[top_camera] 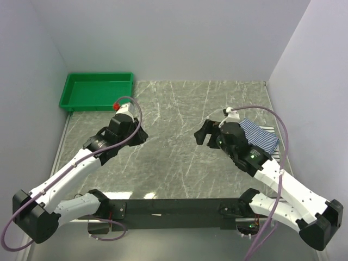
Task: Fold and stack the tank tops
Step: Neatly place the folded tank top to the corner
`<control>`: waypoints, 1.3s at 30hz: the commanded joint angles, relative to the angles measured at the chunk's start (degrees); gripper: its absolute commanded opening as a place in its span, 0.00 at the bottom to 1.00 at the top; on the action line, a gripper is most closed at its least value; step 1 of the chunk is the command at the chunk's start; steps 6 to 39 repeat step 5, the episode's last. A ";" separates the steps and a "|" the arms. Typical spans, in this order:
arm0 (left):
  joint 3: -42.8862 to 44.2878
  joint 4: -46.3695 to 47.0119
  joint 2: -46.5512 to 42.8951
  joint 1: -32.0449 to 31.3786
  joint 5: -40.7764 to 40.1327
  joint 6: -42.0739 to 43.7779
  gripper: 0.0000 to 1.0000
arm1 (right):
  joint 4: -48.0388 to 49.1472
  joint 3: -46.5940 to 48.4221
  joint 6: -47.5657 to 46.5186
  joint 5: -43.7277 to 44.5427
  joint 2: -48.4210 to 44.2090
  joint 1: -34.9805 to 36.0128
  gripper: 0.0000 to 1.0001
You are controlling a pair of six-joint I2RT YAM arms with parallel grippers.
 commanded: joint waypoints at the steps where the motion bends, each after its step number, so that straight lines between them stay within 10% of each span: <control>1: 0.48 0.17 -1.28 0.18 -3.30 -1.88 0.31 | 3.00 0.36 -1.67 3.00 -2.22 0.28 0.95; 39: 0.04 -0.53 -1.89 0.18 -3.47 -2.40 0.30 | 3.26 0.36 -1.84 3.35 -3.10 0.28 0.95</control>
